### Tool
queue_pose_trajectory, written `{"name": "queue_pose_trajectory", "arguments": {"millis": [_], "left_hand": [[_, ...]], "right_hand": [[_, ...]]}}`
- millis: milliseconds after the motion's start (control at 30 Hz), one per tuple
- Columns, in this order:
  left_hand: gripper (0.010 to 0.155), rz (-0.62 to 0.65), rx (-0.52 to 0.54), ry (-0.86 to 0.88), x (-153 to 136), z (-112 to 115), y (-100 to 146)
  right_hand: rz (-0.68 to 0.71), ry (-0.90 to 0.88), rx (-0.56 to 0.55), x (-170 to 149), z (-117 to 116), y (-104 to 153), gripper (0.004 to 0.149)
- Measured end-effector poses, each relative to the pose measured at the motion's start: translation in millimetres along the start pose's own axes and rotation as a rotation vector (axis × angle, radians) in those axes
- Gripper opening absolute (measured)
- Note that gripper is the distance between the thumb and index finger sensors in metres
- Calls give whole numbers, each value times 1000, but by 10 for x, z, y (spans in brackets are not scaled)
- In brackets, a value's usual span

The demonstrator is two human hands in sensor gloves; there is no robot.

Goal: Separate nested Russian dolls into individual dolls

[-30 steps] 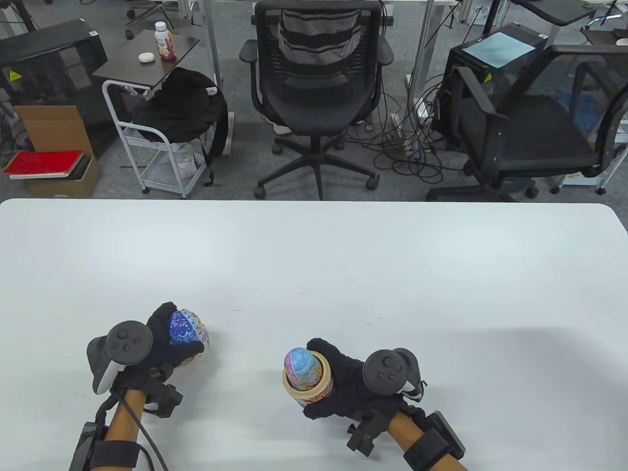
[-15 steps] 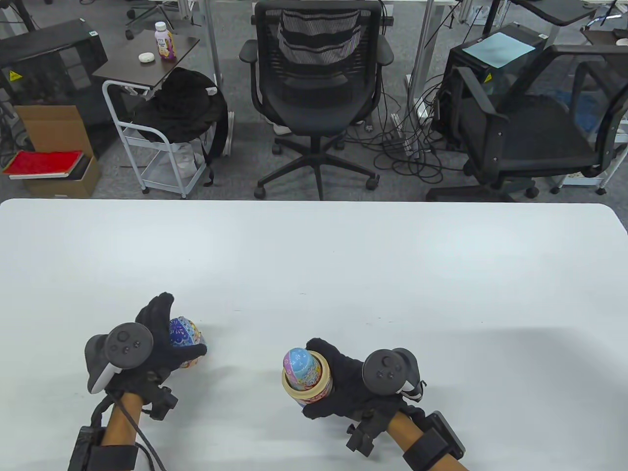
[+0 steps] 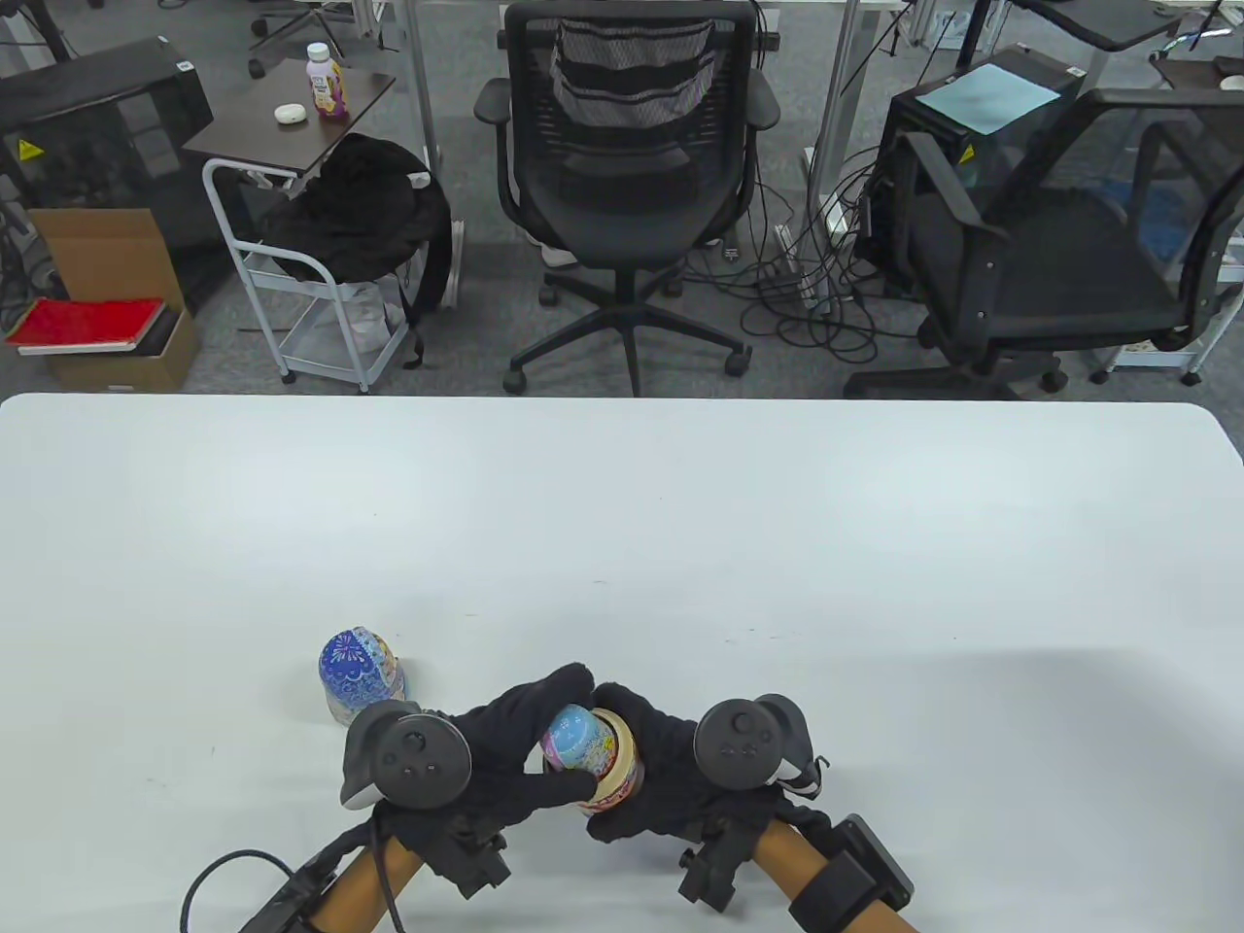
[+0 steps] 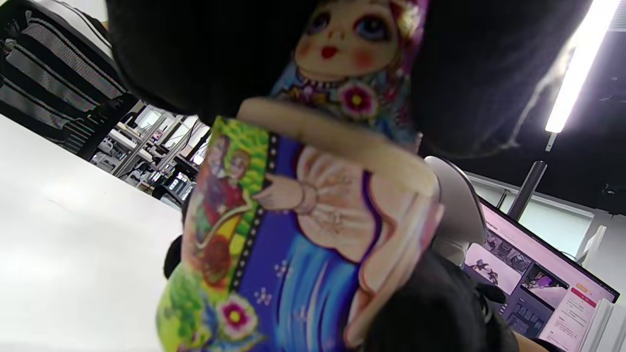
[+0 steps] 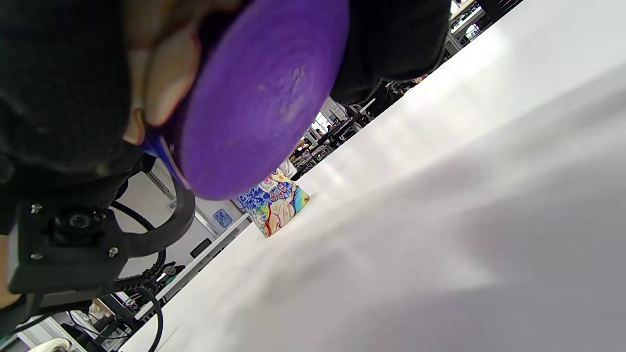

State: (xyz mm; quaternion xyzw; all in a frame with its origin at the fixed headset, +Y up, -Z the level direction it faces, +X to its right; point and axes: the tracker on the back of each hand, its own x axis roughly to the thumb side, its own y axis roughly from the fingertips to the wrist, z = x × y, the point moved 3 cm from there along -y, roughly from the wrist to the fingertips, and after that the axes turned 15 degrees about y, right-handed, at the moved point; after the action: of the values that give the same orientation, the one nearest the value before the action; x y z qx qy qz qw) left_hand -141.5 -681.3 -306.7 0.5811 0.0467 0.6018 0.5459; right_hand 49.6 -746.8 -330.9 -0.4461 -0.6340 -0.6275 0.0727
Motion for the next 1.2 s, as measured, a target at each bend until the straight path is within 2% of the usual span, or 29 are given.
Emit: {"name": "queue_pose_trajectory", "arguments": {"millis": [67, 200, 500, 633, 833, 900, 1033, 1200], "left_hand": [[84, -14, -33, 44, -4, -6, -8], [83, -6, -26, 96, 15, -106, -11], [86, 41, 153, 106, 122, -512, 74], [85, -19, 224, 103, 28, -647, 117], [85, -223, 205, -74, -393, -582, 94], [85, -291, 177, -149, -550, -519, 69], [86, -348, 133, -261, -723, -407, 33], [85, -355, 79, -298, -823, -289, 21]], "right_hand": [[8, 14, 3, 9, 11, 2, 115], [11, -11, -3, 26, 32, -6, 114], [-52, 111, 20, -91, 87, -11, 114], [-117, 197, 6, -185, 146, 8, 114], [-176, 219, -40, -282, 279, 42, 114], [-177, 163, -55, -286, 291, 47, 114], [-170, 110, -81, -246, 290, 47, 114], [-161, 101, -98, -216, 286, 49, 115]]}}
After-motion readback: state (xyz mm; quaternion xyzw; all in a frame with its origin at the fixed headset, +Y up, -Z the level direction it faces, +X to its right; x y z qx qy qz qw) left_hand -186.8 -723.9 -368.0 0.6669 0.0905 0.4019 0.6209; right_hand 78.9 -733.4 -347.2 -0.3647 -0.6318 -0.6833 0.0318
